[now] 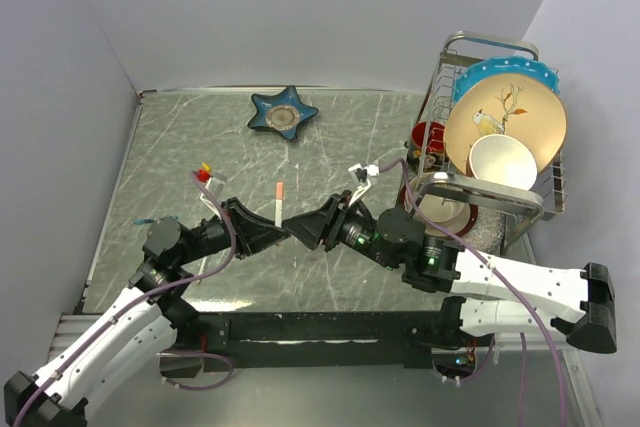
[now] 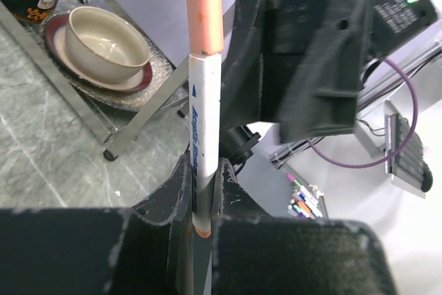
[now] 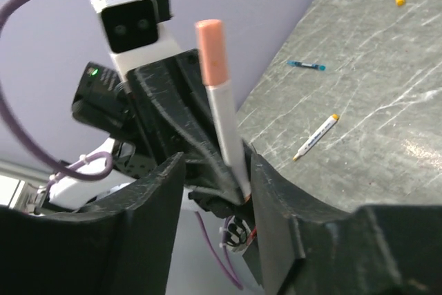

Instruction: Insert the pens into the pen caps

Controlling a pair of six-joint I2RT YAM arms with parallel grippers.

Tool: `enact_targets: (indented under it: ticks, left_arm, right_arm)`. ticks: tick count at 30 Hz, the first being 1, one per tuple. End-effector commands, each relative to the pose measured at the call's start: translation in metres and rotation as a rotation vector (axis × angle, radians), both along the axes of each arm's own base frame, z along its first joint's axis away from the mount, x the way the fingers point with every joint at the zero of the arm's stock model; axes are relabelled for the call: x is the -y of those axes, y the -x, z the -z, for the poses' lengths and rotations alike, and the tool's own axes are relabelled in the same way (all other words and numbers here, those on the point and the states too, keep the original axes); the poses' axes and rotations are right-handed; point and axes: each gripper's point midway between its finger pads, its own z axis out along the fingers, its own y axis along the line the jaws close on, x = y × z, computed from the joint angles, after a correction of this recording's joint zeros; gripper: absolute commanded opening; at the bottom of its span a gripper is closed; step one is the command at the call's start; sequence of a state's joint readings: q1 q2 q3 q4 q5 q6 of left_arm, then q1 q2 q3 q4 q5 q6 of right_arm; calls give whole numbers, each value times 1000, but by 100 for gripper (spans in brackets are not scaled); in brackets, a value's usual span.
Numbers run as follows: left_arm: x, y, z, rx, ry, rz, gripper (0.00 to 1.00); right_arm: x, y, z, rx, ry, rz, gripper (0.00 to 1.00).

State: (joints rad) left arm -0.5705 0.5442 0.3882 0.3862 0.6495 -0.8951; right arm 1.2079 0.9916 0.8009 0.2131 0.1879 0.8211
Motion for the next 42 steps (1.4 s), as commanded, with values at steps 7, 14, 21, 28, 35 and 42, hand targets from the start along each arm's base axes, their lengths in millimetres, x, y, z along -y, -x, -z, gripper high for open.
enact_targets:
  ticks: [7,14,21,28,35,42]
  left_arm:
    - [-14,13,-26,154,-46,-36,1]
    - [-17,24,-23,180,-105,1,1]
    - [-19,34,-18,202,-147,34,1]
    - [-20,44,-19,234,-134,74,1]
    - [-21,49,-18,244,-131,95,1]
    - [-20,50,-18,243,-136,106,1]
  right_arm:
    - [20,10,-54,72,-48,7,61]
    - [21,13,-66,111,-26,-14,60]
    - [19,14,-98,188,-16,-30,60]
    - [6,5,-103,218,50,-19,60]
    - [-7,4,-102,223,67,-37,57]
    - [-19,7,-94,212,81,-64,51]
